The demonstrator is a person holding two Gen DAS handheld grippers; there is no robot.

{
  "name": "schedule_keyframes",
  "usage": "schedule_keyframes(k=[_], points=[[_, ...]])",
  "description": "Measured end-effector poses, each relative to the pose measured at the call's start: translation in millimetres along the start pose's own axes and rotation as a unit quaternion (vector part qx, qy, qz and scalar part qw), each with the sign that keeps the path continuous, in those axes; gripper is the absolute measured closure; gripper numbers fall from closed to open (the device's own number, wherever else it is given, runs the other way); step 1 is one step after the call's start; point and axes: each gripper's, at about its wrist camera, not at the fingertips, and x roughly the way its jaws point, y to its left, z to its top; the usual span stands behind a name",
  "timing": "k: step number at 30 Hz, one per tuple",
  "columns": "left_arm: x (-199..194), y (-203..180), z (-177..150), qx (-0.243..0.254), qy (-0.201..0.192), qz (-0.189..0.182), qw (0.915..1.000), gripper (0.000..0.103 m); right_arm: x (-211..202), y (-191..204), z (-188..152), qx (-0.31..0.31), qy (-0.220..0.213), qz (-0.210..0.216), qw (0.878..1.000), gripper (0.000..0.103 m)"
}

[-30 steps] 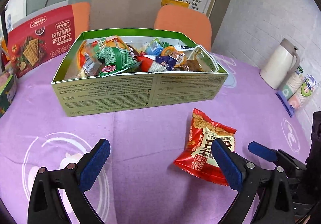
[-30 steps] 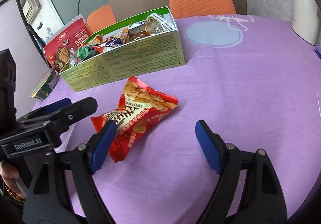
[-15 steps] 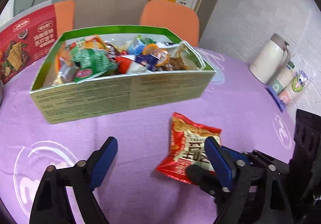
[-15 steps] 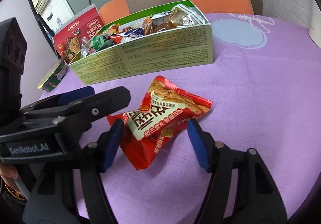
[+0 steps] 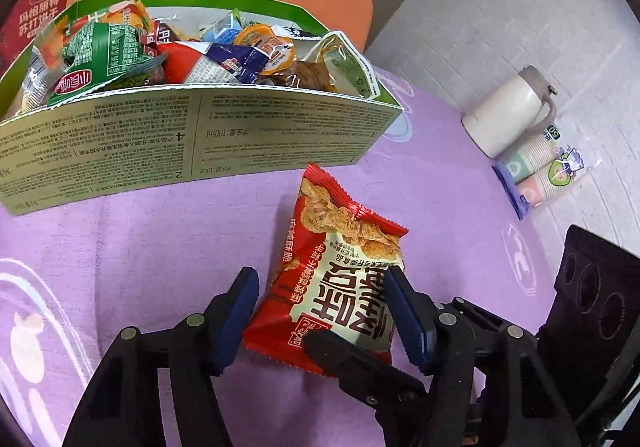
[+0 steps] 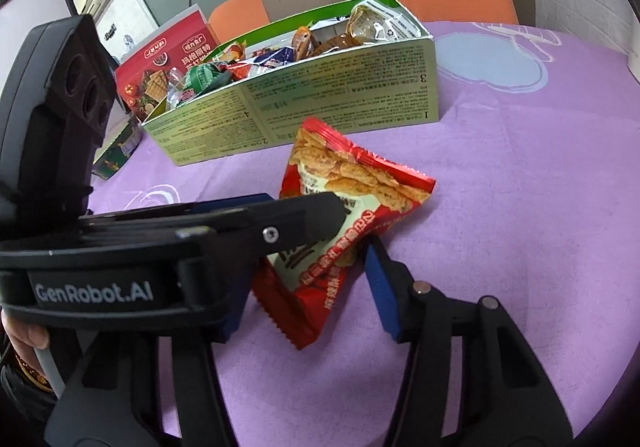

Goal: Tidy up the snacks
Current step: 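Carry the red snack bag over the box and open the left gripper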

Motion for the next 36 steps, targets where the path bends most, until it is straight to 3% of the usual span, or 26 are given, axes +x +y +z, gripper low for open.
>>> schedule_keyframes(k=[2, 5, 8, 13, 18, 23, 29, 31, 33, 34, 36], points=[[-0.8, -7.4, -2.3, 0.013, -0.003, 0.008, 0.9999, 0.041, -2.4, 1.4, -1.4, -0.001, -0.001, -0.001, 1.0, 0.054], [-9.3, -12.0, -5.4, 0.019, -0.013, 0.018, 0.9996, 0.064, -9.7, 3.1, -3.0, 0.0, -0.005, -0.009, 1.0, 0.06], [-25.3, -10.2, -6.2, 0.012, -0.027, 0.005, 0.9995, 0.07, -21.8, 8.3, -1.9, -0.006, -0.016, -0.009, 1.0, 0.061], [-68.8, -23.3, 6.2, 0.039, -0.084, 0.015, 0.9956, 0.07, -47.1, 28.7, 17.6, -0.038, -0.06, 0.002, 0.997, 0.062], [-98.3, -16.2, 49.2, 0.047, -0.122, 0.026, 0.991, 0.071, -48.0, 48.0, 62.4, -0.073, -0.087, 0.013, 0.993, 0.062], [-94.3, 10.8, 87.8, 0.036, -0.129, 0.06, 0.9892, 0.071, -12.3, 49.7, 105.9, -0.075, -0.076, 0.041, 0.993, 0.062], [-76.1, 49.2, 119.5, 0.018, -0.121, 0.084, 0.989, 0.07, 36.7, 52.3, 135.1, -0.076, -0.061, 0.057, 0.994, 0.061], [-70.9, 59.4, 125.3, 0.012, -0.122, 0.096, 0.9878, 0.066, 51.1, 54.1, 139.9, -0.086, -0.061, 0.039, 0.994, 0.057], [-71.9, 66.8, 127.4, 0.002, -0.132, 0.129, 0.9828, 0.015, 56.5, 58.0, 140.9, -0.109, -0.077, -0.006, 0.991, 0.027], [-76.2, 70.0, 125.9, -0.004, -0.149, 0.144, 0.9782, 0.008, 54.8, 59.1, 140.0, -0.117, -0.092, -0.02, 0.989, 0.008], [-87.2, 75.3, 122.6, -0.009, -0.188, 0.146, 0.9712, 0.006, 52.4, 60.8, 138.2, -0.137, -0.108, -0.03, 0.984, 0.004]])
